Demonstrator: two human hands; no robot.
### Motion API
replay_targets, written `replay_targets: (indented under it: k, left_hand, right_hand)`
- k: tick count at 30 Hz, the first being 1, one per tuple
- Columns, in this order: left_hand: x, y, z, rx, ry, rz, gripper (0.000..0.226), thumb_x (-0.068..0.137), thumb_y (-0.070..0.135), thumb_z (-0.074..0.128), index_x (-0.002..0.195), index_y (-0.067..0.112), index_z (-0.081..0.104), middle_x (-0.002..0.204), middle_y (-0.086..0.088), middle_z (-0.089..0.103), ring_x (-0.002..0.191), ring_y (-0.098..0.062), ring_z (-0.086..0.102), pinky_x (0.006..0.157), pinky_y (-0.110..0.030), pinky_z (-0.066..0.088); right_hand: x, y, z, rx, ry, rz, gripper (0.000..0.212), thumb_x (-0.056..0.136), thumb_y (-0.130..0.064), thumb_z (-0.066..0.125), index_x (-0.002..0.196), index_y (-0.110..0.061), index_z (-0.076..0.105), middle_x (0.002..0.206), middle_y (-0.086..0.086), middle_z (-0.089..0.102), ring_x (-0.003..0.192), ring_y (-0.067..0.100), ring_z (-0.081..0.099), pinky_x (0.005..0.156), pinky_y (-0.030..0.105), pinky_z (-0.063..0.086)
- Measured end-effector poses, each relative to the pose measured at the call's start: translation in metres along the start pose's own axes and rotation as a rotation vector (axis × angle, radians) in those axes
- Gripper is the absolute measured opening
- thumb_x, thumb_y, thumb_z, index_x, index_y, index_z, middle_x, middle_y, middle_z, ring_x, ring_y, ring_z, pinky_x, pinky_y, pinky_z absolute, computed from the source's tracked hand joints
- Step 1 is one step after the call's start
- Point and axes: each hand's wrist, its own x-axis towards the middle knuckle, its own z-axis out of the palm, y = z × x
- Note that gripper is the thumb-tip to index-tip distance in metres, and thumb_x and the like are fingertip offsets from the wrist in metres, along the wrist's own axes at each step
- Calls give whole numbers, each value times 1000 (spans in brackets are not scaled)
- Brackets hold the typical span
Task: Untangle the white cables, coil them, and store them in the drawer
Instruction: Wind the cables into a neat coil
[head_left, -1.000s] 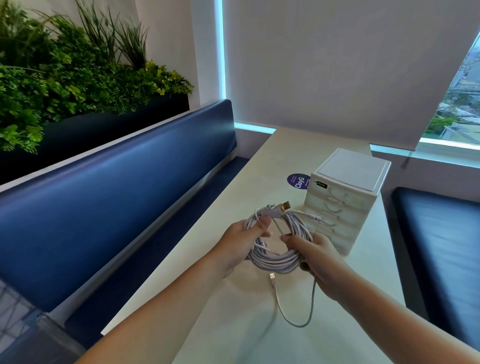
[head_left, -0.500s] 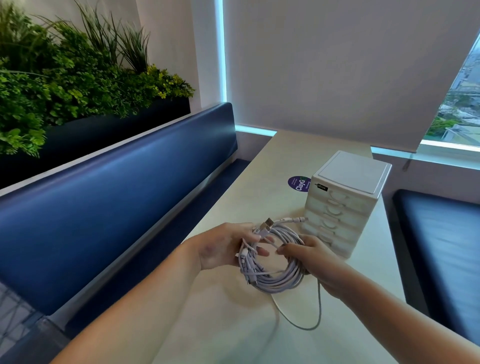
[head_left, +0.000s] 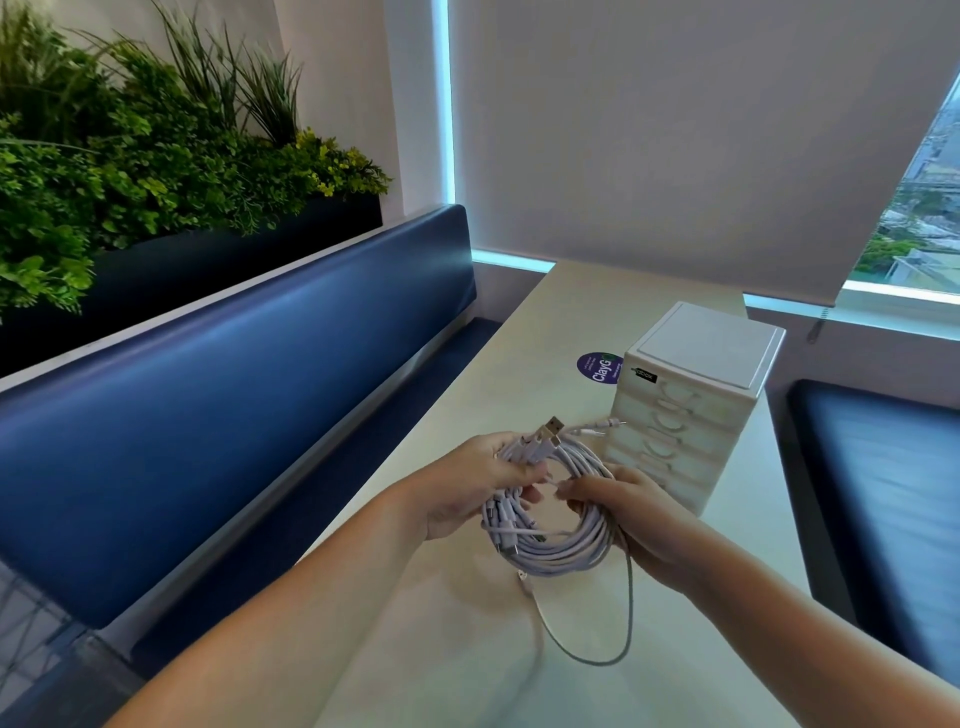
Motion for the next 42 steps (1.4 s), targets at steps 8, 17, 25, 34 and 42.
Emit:
replay_targets:
  k: [8, 17, 25, 34, 42]
  left_hand:
    - [11, -6, 2, -145, 128, -20, 5, 96, 11, 59, 98, 16, 61, 71, 0, 51, 65, -10, 52, 81, -42, 50]
    - [11, -9, -1, 63, 97, -9, 25, 96, 22, 60, 119, 10, 57, 76, 0, 54, 68, -9, 51, 60, -23, 43]
    - [14, -14, -2, 148, 207, 40, 40, 90, 29, 69, 125, 15, 57, 90, 2, 63, 68, -8, 55, 60, -20, 49]
    - [19, -16, -13, 253, 334, 49, 37, 90, 27, 70, 124, 18, 57, 92, 2, 61, 74, -13, 53, 63, -24, 46]
    - [21, -20, -18, 276, 330, 52, 30, 90, 24, 70, 117, 18, 59, 82, 4, 58, 68, -12, 51, 59, -23, 44]
  right_hand:
    - [3, 12, 7, -615, 643, -556, 71, 52, -57, 81, 100, -24, 41, 98, -6, 44, 92, 13, 43, 81, 27, 40]
    - [9, 19, 1, -1079, 333, -894, 12, 85, -25, 68, 82, -15, 62, 85, -4, 48, 75, 10, 43, 67, 21, 38]
    - [4, -7, 0, -1028, 54, -668, 37, 96, -41, 46, 74, -13, 54, 75, -3, 53, 75, 15, 47, 69, 29, 39]
    - [-8, -13, 6, -785, 36, -354, 36, 98, -38, 43, 67, -22, 51, 56, -4, 55, 52, 8, 52, 59, 27, 43]
    - [-8, -12, -4, -836, -24, -248, 26, 98, -31, 45, 78, -27, 62, 62, 0, 42, 52, 13, 37, 48, 27, 35]
